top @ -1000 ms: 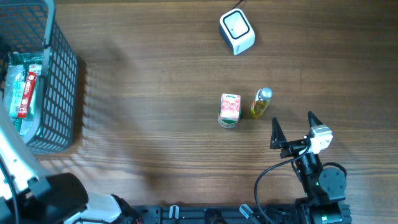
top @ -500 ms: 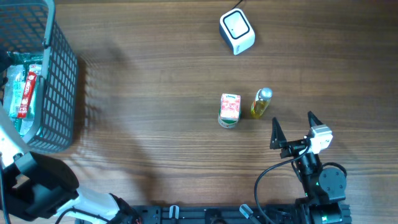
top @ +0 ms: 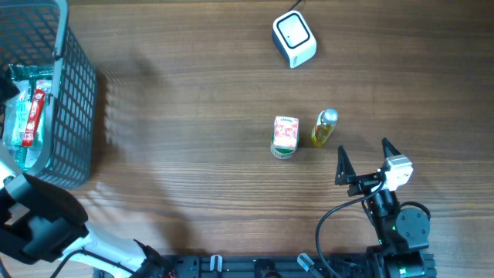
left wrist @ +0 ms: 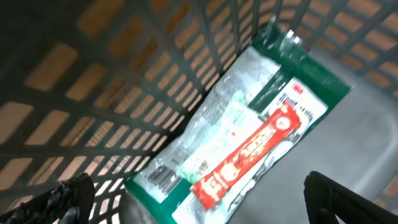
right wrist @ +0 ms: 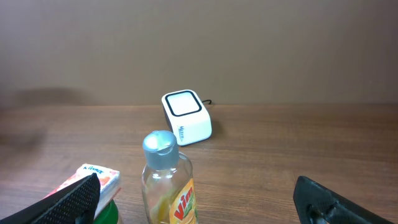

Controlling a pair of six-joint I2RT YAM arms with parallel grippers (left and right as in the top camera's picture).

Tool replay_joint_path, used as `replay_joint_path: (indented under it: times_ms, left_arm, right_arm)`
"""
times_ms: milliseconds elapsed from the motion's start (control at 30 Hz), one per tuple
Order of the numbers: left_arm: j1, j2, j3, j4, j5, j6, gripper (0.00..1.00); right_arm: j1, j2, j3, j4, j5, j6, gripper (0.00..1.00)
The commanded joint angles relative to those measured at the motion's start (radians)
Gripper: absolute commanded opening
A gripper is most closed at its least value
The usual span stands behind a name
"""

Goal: Scan the item barcode
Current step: 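Grasp the Nescafe sachet and glove packet together with left gripper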

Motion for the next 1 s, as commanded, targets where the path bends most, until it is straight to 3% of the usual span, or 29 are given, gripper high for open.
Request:
replay_joint_path:
  times_ms: [0, 233, 533, 833, 967]
  left_arm:
    - [0.03, 0.026, -0.01, -0.012, 0.102, 0.028, 1.0]
    - [0.045, 0.028, -0.064, -0.014, 0.131, 0.161, 1.0]
    - [0.045, 0.029, -0.174, 0.029, 0.17, 0.415, 1.0]
    - [0.045, 0.137, -0.176, 0.077, 0.187, 0.47, 1.0]
    - [0.045, 0.185, -0.176, 0.095, 0.261, 0.591, 1.0]
  right_arm:
    - [-0.002, -0.006, -0.001, 0.002, 0.009, -0.007, 1.0]
    - [-0.002, -0.006, -0.001, 0.002, 0.009, -0.007, 1.0]
    - [-0.002, -0.006, -0.001, 0.002, 0.009, -0.007, 1.0]
    - [-0.002, -0.006, -0.001, 0.002, 0.009, -0.007, 1.0]
    - [-0.002, -0.006, -0.001, 0.002, 0.009, -0.007, 1.0]
